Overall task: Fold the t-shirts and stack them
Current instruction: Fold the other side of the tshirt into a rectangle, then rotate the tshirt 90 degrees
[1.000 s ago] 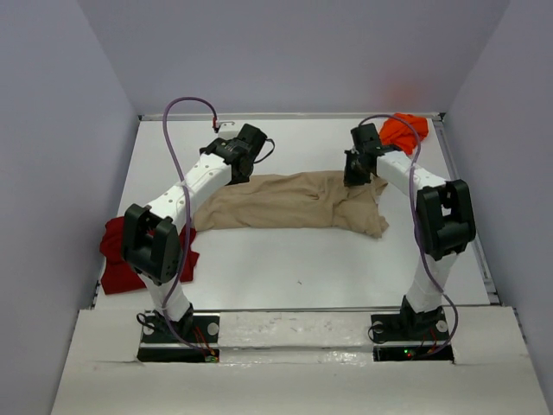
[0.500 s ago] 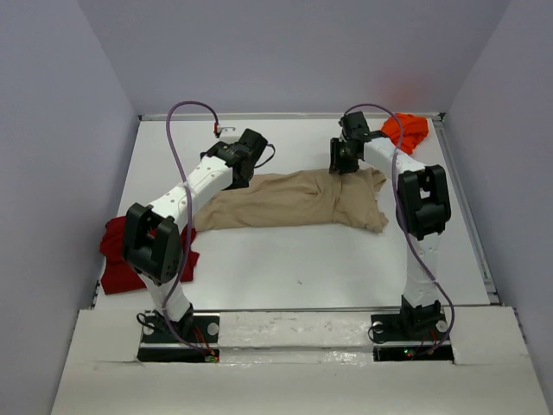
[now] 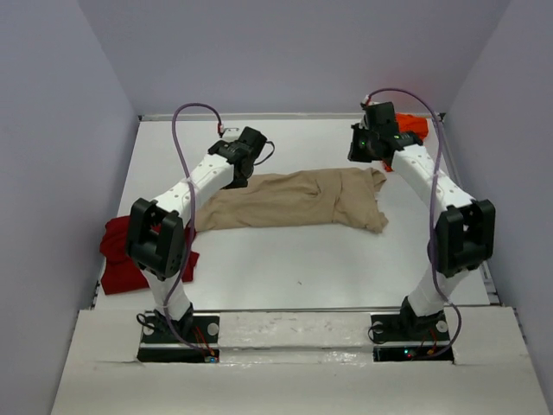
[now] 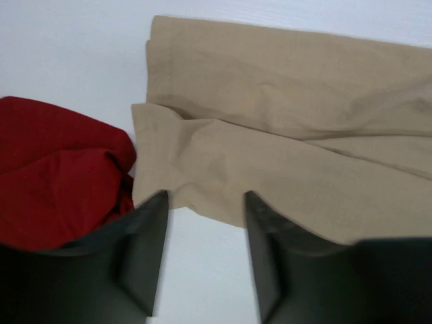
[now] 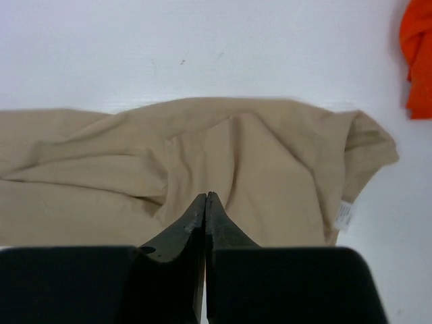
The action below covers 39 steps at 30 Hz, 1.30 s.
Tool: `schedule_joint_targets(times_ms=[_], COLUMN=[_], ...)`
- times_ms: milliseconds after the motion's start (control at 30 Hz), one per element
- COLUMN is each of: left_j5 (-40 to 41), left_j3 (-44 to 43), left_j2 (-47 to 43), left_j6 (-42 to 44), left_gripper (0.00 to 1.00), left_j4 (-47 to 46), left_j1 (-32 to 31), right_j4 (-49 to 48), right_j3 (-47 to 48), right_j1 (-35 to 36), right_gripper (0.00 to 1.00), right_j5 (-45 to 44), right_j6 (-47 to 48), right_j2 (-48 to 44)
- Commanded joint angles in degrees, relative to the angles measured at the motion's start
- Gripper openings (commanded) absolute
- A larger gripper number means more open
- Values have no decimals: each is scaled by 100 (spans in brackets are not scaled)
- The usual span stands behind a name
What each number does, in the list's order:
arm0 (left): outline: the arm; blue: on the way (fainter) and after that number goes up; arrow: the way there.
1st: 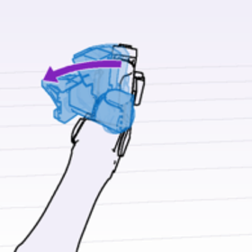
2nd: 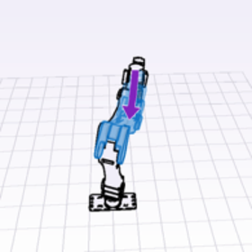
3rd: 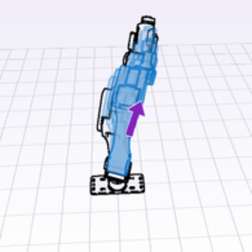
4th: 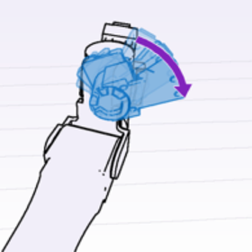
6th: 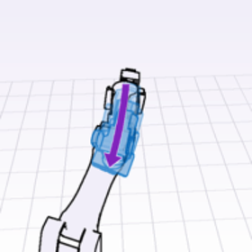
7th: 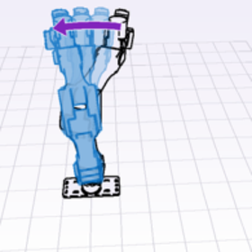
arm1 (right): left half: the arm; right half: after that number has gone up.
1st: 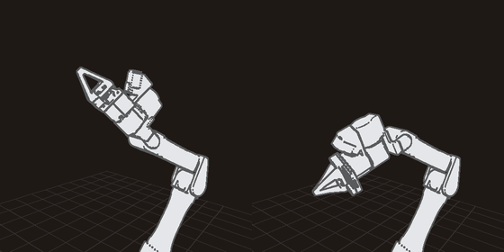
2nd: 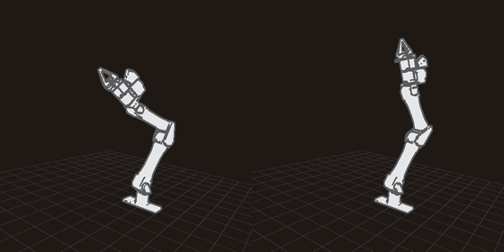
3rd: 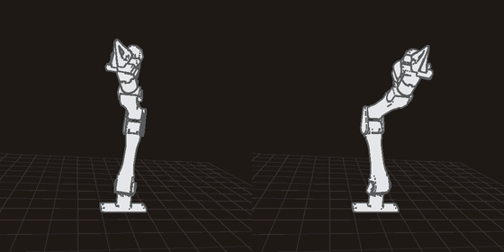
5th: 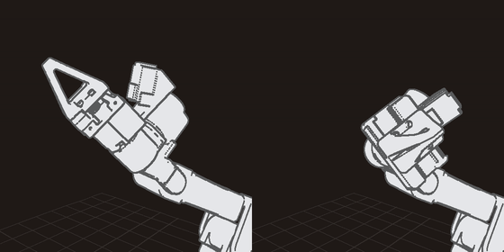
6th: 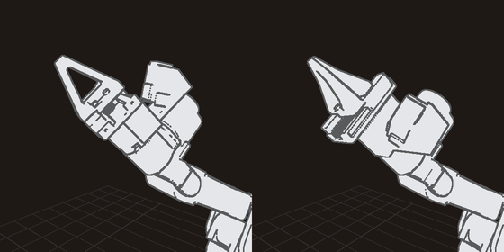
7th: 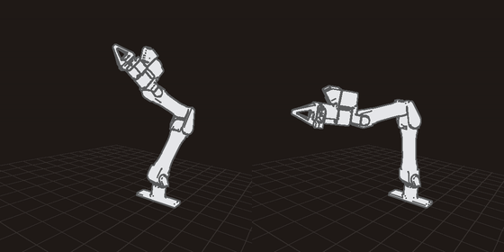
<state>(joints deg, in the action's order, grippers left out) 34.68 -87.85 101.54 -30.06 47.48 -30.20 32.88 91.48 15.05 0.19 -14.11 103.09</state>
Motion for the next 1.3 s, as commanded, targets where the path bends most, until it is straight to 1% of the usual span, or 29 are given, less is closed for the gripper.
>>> schedule_joint_targets(times_ms=[0,33,67,133,200,233,267,367,467,600,733,933,1033,1100,1267], left_j5=[-1022,-1398,-1541,-1665,-2024,-2061,-2044,-2096,-2360,-2439,-2509,-2255,-1878,-1789,-2061], left_j3=[338,452,471,480,322,182,94,-91,-39,251,715,1068,1287,1332,1236], left_j2=[-256,-283,-336,-310,-100,-29,145,375,411,130,-160,-354,-398,-319,50], left_j6=[264,316,352,483,580,615,607,589,616,546,493,493,449,431,493], left_gripper=[29,8,0,0,0,0,0,0,0,0,0,0,0,0,0], left_j4=[-554,-747,-828,-899,-846,-855,-785,-767,-767,-837,-890,-750,-793,-855,-952], left_j1=[714,882,1075,1208,1401,1428,1464,1464,1446,1402,1385,1341,1218,1227,1227], right_j4=[-238,-369,-405,-432,-423,-554,-616,-573,-318,-335,-309,-107,-98,-124,-63], right_j3=[-1069,-1480,-1667,-1957,-2125,-2178,-2274,-2171,-1977,-1932,-1845,-1660,-1625,-1616,-1440], right_j1=[33,33,33,33,33,33,33,33,33,33,33,33,33,33,33], right_gripper=[0,0,0,0,0,0,0,0,0,0,0,0,0,0,0], right_j5=[174,183,157,174,647,997,1044,923,702,641,448,140,78,69,8], right_j6=[-294,-329,-390,-408,-513,-557,-645,-576,-444,-452,-601,-768,-830,-830,-883], right_j2=[-1026,-1376,-1527,-1721,-1731,-1731,-1731,-1617,-1459,-1318,-1230,-975,-843,-773,-465])
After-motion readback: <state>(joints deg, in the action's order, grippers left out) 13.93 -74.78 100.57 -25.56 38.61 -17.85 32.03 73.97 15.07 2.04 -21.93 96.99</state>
